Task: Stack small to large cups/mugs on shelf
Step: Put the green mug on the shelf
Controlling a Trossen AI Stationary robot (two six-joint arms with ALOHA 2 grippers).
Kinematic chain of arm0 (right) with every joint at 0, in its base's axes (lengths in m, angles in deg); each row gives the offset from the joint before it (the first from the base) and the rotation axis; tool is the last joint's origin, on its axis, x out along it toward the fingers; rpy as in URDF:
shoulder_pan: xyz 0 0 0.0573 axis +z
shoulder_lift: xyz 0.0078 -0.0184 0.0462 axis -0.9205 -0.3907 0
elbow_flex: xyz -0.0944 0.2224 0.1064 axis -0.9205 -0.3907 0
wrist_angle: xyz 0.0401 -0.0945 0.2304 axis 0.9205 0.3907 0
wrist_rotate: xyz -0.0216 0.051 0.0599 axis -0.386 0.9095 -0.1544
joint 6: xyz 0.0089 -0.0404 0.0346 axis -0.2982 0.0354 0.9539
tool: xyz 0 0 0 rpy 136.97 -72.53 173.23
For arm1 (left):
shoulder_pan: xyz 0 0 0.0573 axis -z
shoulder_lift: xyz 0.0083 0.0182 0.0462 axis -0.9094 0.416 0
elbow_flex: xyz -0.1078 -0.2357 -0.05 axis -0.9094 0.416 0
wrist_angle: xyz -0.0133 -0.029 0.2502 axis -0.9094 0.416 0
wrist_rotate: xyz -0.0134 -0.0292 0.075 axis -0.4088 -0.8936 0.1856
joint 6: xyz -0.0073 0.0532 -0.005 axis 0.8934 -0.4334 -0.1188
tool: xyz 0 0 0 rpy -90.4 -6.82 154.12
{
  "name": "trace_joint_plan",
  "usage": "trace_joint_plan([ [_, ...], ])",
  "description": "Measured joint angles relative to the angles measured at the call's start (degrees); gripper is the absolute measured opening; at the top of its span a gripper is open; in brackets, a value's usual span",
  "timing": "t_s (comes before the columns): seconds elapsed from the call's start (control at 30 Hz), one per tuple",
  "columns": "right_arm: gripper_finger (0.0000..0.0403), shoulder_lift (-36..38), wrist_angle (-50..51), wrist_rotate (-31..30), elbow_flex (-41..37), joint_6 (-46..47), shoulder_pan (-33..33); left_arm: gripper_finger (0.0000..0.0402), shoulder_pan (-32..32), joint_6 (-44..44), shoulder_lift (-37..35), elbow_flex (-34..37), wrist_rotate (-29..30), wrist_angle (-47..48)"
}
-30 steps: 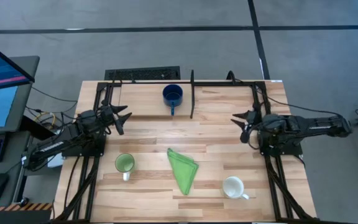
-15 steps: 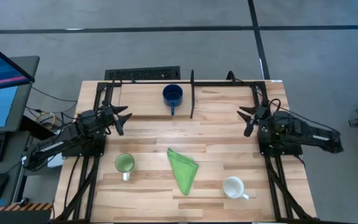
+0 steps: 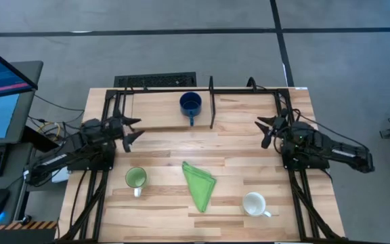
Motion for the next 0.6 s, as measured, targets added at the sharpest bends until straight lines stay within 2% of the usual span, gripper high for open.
trace_joint_plan([
  [0.27, 0.0127, -0.02, 0.10, 0.16, 0.00, 0.00, -0.28, 0.0284, 0.20, 0.31, 1.47, -8.81, -7.47, 3.86],
  [0.4, 0.0127, -0.02, 0.27, 0.16, 0.00, -0.01, -0.27, 0.0283, 1.16, 0.83, 4.74, -13.70, -7.40, 5.25],
  [0.6, 0.0127, -0.02, 0.29, 0.16, 0.00, 0.00, -0.26, 0.0283, 2.82, -4.36, 13.18, -27.71, -3.86, 22.61],
])
